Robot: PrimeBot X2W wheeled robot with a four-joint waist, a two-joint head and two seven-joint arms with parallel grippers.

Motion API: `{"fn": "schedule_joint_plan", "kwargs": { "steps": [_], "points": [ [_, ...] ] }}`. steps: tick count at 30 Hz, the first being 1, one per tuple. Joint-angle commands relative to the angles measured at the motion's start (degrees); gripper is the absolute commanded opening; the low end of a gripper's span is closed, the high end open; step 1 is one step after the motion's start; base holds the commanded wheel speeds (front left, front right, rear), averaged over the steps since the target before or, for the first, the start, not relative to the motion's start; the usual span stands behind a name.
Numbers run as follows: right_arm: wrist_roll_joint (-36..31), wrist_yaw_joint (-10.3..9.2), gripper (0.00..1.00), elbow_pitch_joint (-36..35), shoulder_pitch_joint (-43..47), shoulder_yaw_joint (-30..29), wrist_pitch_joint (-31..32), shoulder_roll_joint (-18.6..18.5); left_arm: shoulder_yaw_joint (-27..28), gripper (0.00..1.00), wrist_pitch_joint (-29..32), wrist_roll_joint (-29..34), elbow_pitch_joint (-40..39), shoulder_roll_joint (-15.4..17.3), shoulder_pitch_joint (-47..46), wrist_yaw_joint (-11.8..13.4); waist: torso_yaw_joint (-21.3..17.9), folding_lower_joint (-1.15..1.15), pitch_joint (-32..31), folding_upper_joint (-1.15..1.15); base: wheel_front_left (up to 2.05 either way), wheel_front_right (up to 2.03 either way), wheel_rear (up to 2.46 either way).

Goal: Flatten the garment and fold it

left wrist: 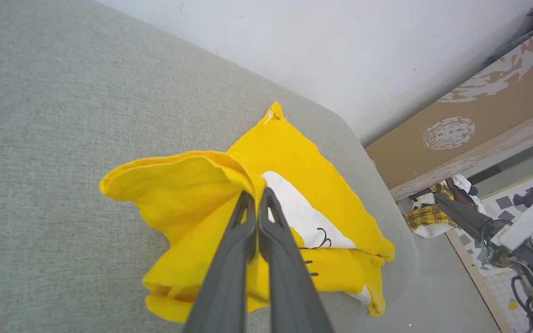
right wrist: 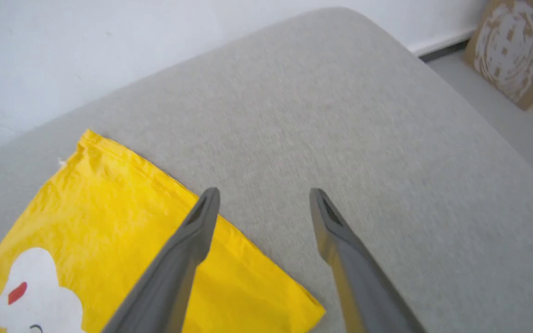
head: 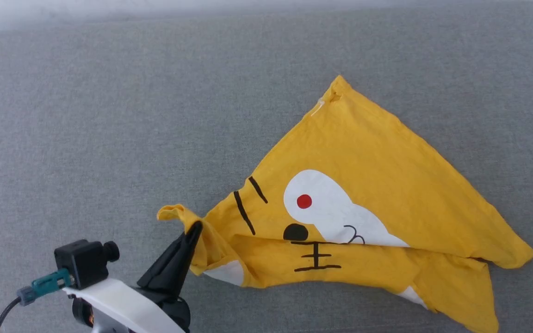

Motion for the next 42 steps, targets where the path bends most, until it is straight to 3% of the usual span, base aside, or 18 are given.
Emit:
{"fn": "schedule_joint_plan", "kwargs": {
  "steps": [1, 3, 6, 13, 23, 35, 36, 37, 39, 42],
  "points": [
    [-0.35, -0.05, 1.00, -1.71, -1.71, 0.64, 0.94, -0.38, -0.32, 0.00, -0.35, 0.17, -0.18, -0.19, -0.29, -0.38, 0.91, 0.01, 1.17, 0.00, 0.00, 0.00, 0.00],
    [-2.04, -0.05, 1.00, -5.86, -7.46, 3.20, 4.18, -1.17, -1.27, 0.00, -0.71, 0.62, 0.02, -0.42, -1.82, -1.00, 2.18, 0.01, 3.18, 0.00, 0.00, 0.00, 0.00],
    [-3.86, -0.05, 1.00, -6.55, -14.31, 8.04, 6.97, -1.77, -2.56, 0.00, -0.78, 0.99, 0.55, -0.69, -3.60, -1.67, 3.71, 0.01, 5.55, 0.00, 0.00, 0.00, 0.00],
    [-8.36, -0.05, 1.00, 3.71, -29.39, 17.29, 10.91, -3.25, -5.52, 0.00, -1.41, 1.35, 2.04, -1.45, -8.29, -3.27, 8.34, 0.01, 11.10, 0.00, 0.00, 0.00, 0.00],
    [-10.91, -0.05, 1.00, 16.58, -40.44, 24.91, 15.54, -5.98, -8.74, 0.00, -2.86, 1.05, 4.58, -2.30, -13.52, -4.59, 13.68, 0.01, 17.11, 0.00, 0.00, 0.00, 0.00],
    [-10.12, -0.05, 1.00, 22.26, -43.95, 31.88, 18.90, -10.10, -10.58, 0.00, -5.45, -0.29, 7.50, -2.35, -16.09, -5.21, 16.80, 0.01, 20.18, 0.00, 0.00, 0.00, 0.00],
    [-10.10, -0.05, 0.87, 22.66, -44.02, 32.23, 18.96, -10.26, -10.70, 0.00, -5.58, -0.39, 7.66, -2.31, -16.28, -5.24, 16.89, 0.01, 20.30, 0.00, 0.00, 0.00, 0.00],
    [-9.99, -0.05, 0.49, 23.04, -44.04, 32.58, 19.15, -10.36, -10.81, 0.00, -5.68, -0.47, 7.80, -2.24, -16.47, -5.26, 16.95, 0.01, 20.44, 0.00, 0.00, 0.00, 0.00],
    [-9.61, -0.05, 0.00, 23.52, -44.19, 33.00, 19.34, -10.61, -10.96, 0.00, -5.88, -0.62, 8.07, -2.13, -16.79, -5.30, 16.95, 0.01, 20.64, 0.00, 0.00, 0.00, 0.00],
    [-9.12, -0.05, 0.00, 23.71, -44.45, 33.24, 19.08, -11.07, -10.88, 0.00, -6.17, -0.83, 8.43, -1.90, -17.01, -5.32, 16.53, 0.01, 20.64, 0.00, 0.00, 0.00, 0.00]
  ]
}}
